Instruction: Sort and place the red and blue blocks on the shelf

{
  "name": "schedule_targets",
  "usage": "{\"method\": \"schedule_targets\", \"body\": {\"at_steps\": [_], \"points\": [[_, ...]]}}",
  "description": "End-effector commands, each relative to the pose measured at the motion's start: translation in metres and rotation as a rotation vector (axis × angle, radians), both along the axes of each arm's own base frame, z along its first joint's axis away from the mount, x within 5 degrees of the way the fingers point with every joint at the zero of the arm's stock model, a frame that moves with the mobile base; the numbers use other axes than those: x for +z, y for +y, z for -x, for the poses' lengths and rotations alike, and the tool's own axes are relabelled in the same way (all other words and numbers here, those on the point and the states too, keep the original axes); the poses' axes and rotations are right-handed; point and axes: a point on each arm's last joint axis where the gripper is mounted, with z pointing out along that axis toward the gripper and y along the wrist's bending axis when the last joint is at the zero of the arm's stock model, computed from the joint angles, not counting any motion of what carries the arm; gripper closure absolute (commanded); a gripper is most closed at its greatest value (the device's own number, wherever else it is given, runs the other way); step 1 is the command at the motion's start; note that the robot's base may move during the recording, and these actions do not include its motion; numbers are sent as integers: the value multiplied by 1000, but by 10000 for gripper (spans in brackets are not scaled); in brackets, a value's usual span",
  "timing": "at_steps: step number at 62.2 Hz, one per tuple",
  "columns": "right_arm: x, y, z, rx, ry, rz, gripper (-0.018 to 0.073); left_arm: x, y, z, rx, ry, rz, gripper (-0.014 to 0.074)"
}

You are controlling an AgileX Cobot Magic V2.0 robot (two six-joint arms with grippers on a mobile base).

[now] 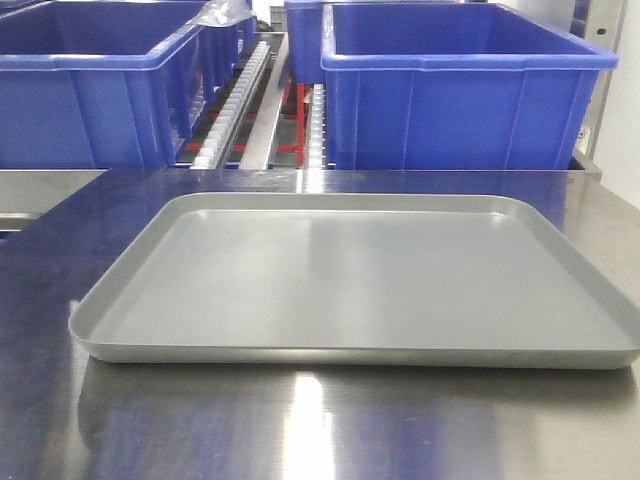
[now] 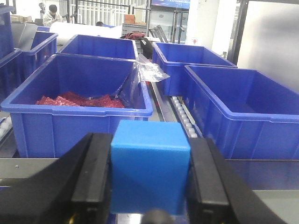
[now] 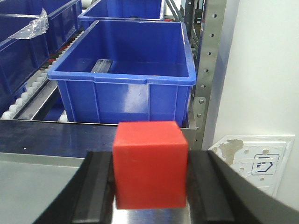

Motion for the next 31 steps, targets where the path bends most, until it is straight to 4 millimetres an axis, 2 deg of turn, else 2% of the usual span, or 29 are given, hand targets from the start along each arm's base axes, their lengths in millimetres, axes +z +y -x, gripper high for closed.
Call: {"method": "schedule_targets", "body": {"at_steps": [1, 31], "points": [[17, -1, 0, -12, -116, 1, 209, 17, 0, 2, -8, -110, 29, 314], [17, -1, 0, -12, -116, 1, 209, 17, 0, 2, -8, -108, 28, 315]]}}
